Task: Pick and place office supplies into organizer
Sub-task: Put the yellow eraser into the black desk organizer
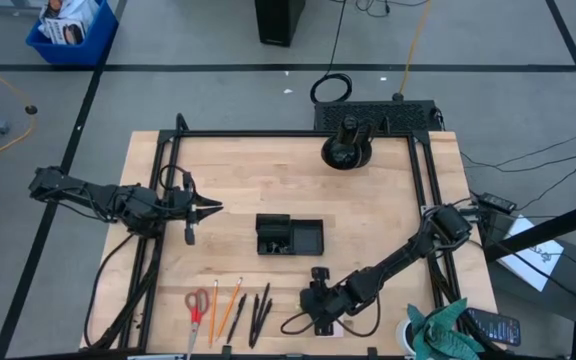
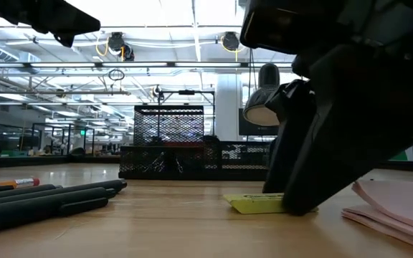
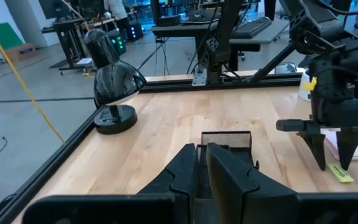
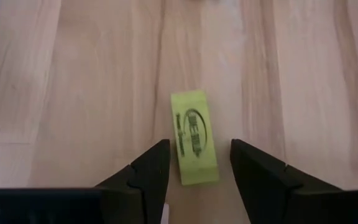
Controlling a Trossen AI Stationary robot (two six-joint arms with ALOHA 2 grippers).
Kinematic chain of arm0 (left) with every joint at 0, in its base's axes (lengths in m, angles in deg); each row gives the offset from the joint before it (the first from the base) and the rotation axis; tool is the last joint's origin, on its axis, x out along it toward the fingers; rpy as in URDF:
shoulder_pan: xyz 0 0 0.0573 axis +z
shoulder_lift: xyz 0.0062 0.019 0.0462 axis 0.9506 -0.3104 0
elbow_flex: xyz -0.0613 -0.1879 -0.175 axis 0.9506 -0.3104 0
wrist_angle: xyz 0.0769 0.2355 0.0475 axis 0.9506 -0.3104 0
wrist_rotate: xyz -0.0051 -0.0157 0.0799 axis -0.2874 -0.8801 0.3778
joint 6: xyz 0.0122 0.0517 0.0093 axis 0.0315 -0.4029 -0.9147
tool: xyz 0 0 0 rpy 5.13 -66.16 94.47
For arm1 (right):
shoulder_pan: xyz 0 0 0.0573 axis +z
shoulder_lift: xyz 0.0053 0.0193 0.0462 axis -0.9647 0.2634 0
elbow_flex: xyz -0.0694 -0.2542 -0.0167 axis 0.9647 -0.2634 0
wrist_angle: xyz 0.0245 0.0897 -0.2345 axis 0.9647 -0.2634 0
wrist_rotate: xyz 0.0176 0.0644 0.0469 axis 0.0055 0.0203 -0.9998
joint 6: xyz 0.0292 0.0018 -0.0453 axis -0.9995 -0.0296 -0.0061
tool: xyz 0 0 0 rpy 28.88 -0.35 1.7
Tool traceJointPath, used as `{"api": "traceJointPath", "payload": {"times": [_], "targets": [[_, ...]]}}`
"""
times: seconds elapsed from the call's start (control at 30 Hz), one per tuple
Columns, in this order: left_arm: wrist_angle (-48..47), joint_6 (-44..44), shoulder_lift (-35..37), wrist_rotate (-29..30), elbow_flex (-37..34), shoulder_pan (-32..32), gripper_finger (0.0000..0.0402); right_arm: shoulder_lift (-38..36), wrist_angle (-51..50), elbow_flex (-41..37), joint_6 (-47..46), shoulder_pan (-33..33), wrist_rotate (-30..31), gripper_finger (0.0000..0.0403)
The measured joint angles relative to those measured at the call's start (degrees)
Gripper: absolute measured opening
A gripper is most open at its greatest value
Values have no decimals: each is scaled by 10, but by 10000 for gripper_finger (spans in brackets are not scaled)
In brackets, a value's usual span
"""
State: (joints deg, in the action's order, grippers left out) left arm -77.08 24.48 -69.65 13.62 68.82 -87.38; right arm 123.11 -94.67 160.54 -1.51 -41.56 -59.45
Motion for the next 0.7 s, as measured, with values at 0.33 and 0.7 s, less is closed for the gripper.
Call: {"api": "traceJointPath", "payload": {"times": [0.33, 0.7], "targets": [[-3, 0, 0, 0, 0, 0, 47, 19, 3, 0, 24, -2, 0, 97], [-3, 16, 0, 0, 0, 0, 47, -16, 4, -2, 79, -12, 56, 26]]}}
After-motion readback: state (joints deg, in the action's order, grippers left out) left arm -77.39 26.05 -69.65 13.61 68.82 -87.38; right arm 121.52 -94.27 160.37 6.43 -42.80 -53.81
